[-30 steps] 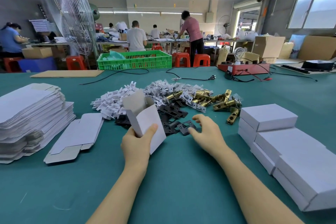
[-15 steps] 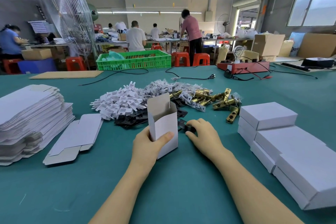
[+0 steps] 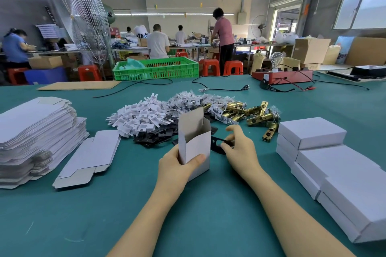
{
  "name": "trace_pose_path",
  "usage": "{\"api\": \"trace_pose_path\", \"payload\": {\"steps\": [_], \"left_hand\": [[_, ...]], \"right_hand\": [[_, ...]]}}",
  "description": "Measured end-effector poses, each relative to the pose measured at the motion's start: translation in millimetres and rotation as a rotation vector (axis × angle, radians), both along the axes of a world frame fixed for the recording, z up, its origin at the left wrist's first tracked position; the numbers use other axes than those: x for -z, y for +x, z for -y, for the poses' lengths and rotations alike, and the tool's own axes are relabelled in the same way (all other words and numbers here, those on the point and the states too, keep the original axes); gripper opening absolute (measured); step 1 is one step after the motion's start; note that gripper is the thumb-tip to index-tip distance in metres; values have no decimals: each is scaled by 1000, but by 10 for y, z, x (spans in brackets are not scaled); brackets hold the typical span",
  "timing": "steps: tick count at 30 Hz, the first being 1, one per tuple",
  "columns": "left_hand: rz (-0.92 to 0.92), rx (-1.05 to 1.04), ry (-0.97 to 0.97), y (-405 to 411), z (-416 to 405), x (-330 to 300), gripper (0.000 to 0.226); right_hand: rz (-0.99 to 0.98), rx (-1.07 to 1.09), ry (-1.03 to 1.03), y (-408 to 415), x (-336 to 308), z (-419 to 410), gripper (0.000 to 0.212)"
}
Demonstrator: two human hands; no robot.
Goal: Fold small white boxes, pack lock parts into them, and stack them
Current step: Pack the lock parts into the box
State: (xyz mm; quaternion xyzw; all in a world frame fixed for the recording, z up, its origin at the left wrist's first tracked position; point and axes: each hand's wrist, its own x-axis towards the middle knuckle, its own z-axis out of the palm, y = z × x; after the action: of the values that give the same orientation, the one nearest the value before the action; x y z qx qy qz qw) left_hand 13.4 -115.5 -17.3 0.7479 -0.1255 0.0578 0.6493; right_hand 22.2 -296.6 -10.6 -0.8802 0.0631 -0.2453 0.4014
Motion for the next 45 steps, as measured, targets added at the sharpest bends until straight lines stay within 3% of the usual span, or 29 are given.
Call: {"api": "trace_pose_path", "payload": {"steps": [4, 9, 13, 27, 35, 45], "left_hand": [[-102, 38, -116, 25, -36, -7, 29], [-138, 124, -120, 29, -50, -16, 32], [-149, 186, -117, 32, -26, -15, 44], [-49, 259, -45, -53, 8, -2, 41], [23, 250, 45, -86, 17, -9, 46], [24, 203, 107, -89, 2, -11, 44]], "right_hand": [[-61, 73, 345, 31, -59, 84, 15], [-154, 15, 1200, -3, -339, 246, 13], [-145, -68, 1453, -36, -461, 376, 24], [-72, -284, 779, -319, -977, 496, 12], [12, -138, 172, -471, -1245, 393, 17], [-103, -122, 217, -363, -1110, 345, 20]]}}
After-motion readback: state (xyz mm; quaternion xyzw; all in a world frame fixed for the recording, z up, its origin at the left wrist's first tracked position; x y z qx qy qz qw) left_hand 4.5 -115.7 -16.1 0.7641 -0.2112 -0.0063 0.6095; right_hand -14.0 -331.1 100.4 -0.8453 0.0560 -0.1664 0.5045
